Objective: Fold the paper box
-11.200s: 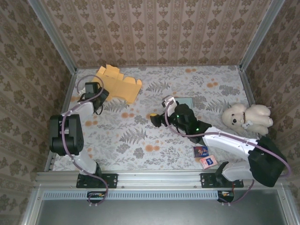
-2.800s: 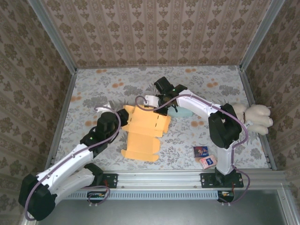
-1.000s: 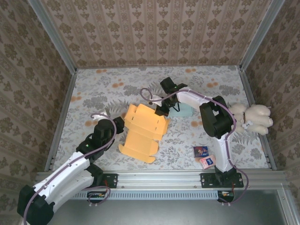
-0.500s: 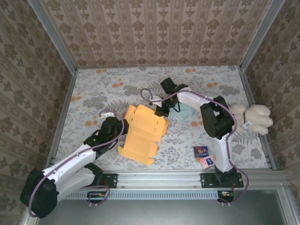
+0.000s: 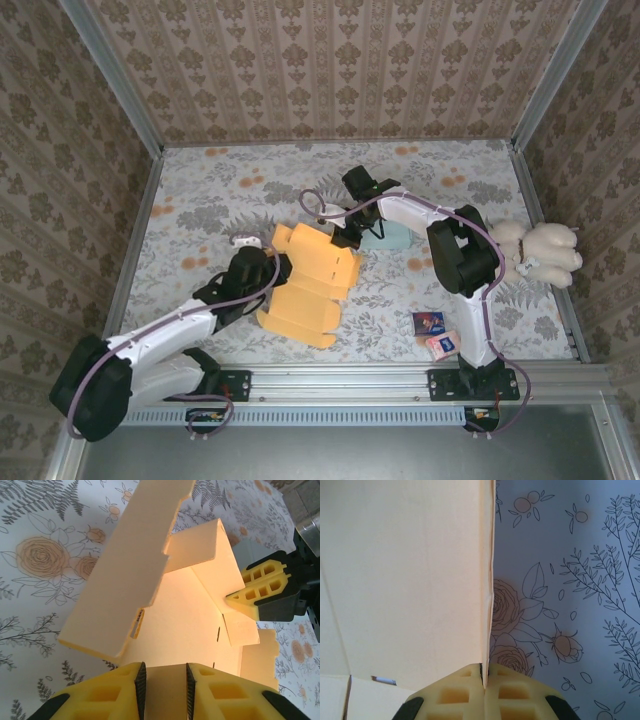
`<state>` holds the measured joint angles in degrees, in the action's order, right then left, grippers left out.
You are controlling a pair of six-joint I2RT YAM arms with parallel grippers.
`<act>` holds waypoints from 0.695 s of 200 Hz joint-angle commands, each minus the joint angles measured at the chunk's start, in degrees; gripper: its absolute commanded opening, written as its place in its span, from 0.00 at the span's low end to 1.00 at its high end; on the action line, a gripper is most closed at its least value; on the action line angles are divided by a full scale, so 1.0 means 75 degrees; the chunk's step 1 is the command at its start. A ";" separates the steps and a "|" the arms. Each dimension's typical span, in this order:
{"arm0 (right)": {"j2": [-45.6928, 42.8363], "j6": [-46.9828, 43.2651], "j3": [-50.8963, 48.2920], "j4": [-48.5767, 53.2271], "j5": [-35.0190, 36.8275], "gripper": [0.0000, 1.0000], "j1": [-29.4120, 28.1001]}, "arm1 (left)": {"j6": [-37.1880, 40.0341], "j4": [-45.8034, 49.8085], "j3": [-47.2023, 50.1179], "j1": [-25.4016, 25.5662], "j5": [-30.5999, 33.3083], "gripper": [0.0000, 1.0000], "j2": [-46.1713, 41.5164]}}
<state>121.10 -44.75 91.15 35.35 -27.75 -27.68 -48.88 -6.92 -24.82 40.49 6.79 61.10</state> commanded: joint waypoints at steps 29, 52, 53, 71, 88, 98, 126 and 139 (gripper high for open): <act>-0.0175 0.0043 0.0156 0.0007 0.0015 0.00 -0.0118 | -0.0173 -0.0570 -0.0428 0.0106 -0.0167 0.29 0.0703; -0.0145 0.0011 0.0179 0.0020 0.0202 0.00 -0.0152 | -0.0174 -0.0624 -0.0519 0.0138 -0.0188 0.31 0.0873; -0.0142 0.0007 0.0176 0.0026 0.0211 0.00 -0.0153 | -0.0174 -0.0624 -0.0521 0.0135 -0.0189 0.31 0.0875; -0.0115 -0.0026 0.0204 0.0059 0.0286 0.00 -0.0191 | -0.0148 -0.0584 -0.0580 0.0158 -0.0223 0.33 0.0894; -0.0104 -0.0033 0.0224 0.0056 0.0278 0.00 -0.0199 | -0.0127 -0.0491 -0.0630 0.0167 -0.0218 0.36 0.0791; -0.0095 -0.0024 0.0232 0.0065 0.0270 0.00 -0.0210 | -0.0123 -0.0418 -0.0680 0.0173 -0.0202 0.38 0.0670; -0.0092 -0.0015 0.0242 0.0085 0.0321 0.00 -0.0211 | -0.0007 -0.0055 -0.0779 0.0173 -0.0091 0.41 0.0209; -0.0115 -0.0019 0.0237 0.0081 0.0405 0.00 -0.0211 | 0.0069 0.0249 -0.0781 0.0169 0.0092 0.45 -0.0119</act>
<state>121.10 -44.77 91.22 35.33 -25.43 -28.93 -49.36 -8.49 -28.56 41.30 6.20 64.23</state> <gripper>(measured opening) 0.051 0.423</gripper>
